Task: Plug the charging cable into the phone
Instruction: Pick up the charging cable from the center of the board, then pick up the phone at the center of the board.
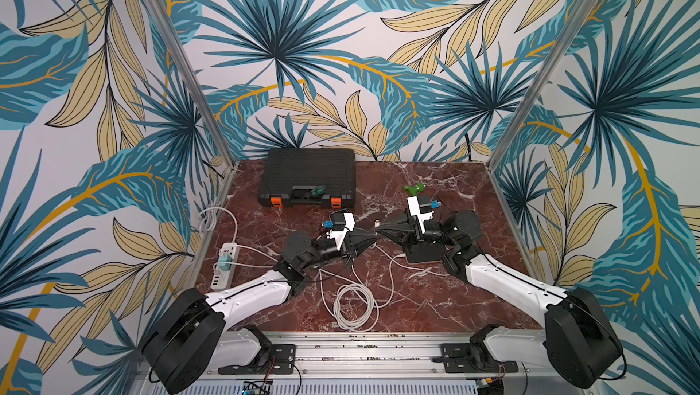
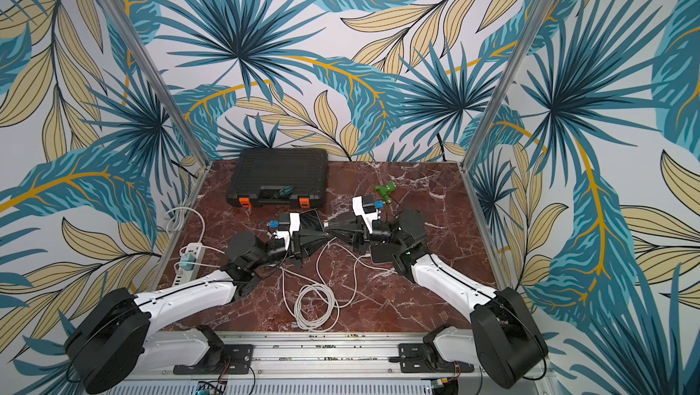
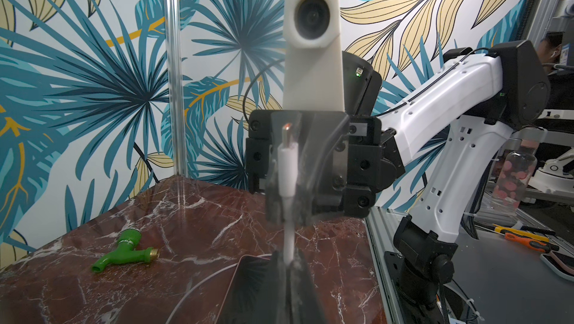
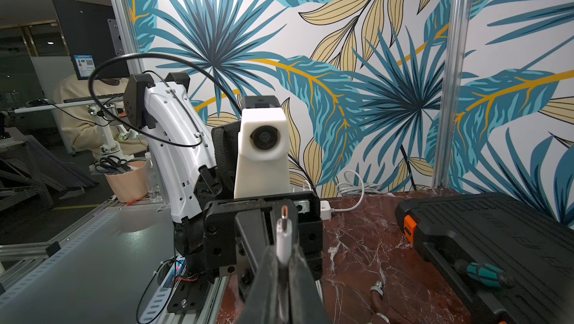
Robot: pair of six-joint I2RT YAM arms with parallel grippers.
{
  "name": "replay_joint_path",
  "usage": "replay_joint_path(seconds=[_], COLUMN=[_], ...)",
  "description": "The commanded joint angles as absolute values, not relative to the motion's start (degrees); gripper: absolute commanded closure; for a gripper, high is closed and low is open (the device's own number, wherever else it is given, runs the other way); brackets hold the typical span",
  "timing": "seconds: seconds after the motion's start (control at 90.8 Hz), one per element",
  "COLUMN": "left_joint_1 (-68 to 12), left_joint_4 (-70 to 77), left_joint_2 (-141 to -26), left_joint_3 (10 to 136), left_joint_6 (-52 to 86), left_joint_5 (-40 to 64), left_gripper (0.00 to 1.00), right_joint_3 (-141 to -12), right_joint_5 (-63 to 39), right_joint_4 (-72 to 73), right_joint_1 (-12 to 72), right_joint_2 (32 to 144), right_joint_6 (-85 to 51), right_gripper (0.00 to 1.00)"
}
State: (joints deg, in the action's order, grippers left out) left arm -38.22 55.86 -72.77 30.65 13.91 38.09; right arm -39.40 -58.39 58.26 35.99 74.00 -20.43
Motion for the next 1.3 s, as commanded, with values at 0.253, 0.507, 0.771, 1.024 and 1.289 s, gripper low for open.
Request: replay_joint_path(seconds=[0.253, 0.507, 0.771, 1.024, 1.289], left_joint_1=[-38.41, -31.55, -21.68, -23.37, -31.42], left_joint_4=[53.94, 53.19, -15.84, -26.09, -39.47], left_joint_2=[-72.06, -62.98, -67.53, -80.74, -98.44], left_joint_3=[30.3, 20.55, 42.93, 56.26, 74.01], left_joint_6=[14.18, 26.59, 31.6, 42.18, 44.34], left_joint_5=[34.99, 19.28, 0.83, 0.42, -5.65], left_gripper=[0.42, 0.0, 0.0, 0.0, 0.0], right_joint_3=[-40.71, -38.53, -34.23, -32.09, -31.54], right_joint_5=[-58.34, -51.87, -49.2, -47.95, -48.16], right_joint_4=[58.83, 50.63, 47.73, 46.99, 46.56], right_joint_1=[36.23, 35.61, 34.18, 33.93, 33.97], right_joint_2=[74.41, 70.21, 66.86, 66.44, 66.16], right_joint_6=[-20.5, -15.05, -14.92, -15.9, -16.4], right_gripper=[0.97, 0.99, 0.99, 0.99, 0.99])
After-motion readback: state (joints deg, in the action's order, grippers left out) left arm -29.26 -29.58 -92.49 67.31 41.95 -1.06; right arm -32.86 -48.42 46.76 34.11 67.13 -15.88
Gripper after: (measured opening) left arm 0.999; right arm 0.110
